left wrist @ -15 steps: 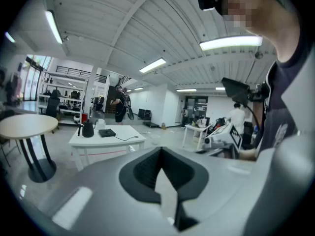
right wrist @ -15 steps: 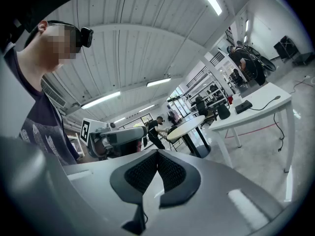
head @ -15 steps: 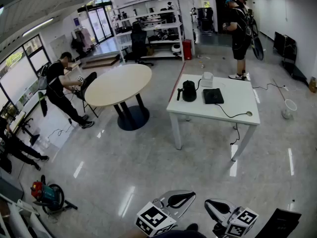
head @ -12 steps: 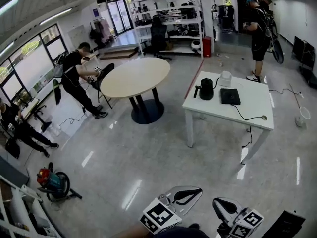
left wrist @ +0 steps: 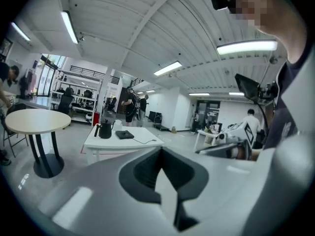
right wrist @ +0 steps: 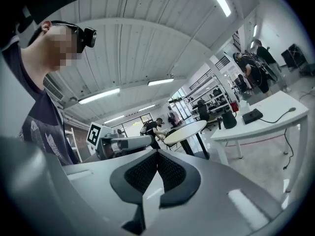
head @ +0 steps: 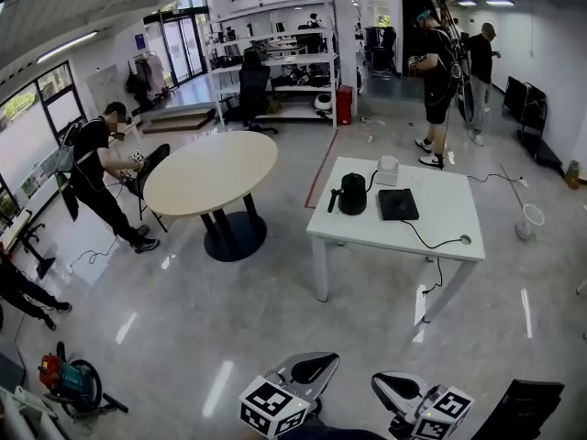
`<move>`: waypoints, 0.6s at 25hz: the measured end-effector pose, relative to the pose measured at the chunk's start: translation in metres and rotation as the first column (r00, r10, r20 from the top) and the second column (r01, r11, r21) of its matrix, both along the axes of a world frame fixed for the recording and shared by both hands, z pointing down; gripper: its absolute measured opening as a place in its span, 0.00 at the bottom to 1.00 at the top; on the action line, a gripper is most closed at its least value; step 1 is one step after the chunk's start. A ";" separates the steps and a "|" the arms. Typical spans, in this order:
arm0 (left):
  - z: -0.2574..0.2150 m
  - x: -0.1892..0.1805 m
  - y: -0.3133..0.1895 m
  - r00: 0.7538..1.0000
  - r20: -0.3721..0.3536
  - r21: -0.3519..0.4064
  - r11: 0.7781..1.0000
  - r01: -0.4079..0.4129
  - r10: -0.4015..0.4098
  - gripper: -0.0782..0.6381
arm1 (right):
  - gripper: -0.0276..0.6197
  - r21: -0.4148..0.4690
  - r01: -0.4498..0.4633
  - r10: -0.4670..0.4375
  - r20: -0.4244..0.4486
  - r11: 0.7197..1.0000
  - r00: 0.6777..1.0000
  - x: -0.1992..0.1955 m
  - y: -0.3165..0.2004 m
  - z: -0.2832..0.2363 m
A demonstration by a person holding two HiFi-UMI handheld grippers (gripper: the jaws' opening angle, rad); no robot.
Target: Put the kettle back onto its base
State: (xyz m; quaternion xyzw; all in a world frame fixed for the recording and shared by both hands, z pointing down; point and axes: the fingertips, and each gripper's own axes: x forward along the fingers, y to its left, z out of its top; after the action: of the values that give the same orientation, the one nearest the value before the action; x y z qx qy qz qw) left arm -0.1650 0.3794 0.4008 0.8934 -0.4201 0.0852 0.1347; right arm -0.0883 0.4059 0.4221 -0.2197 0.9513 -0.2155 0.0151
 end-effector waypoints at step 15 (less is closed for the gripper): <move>-0.016 -0.046 -0.095 0.984 -0.076 0.030 0.987 -0.161 0.162 0.11 | 0.05 -0.040 -0.106 0.103 -0.068 0.994 0.992 -0.071 -0.097 -0.033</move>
State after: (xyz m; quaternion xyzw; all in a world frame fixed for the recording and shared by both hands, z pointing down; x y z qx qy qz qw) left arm -0.2105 0.2840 0.3846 0.9286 -0.3417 0.0559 0.1333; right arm -0.1590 0.3090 0.3892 -0.2766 0.9336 -0.2275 -0.0094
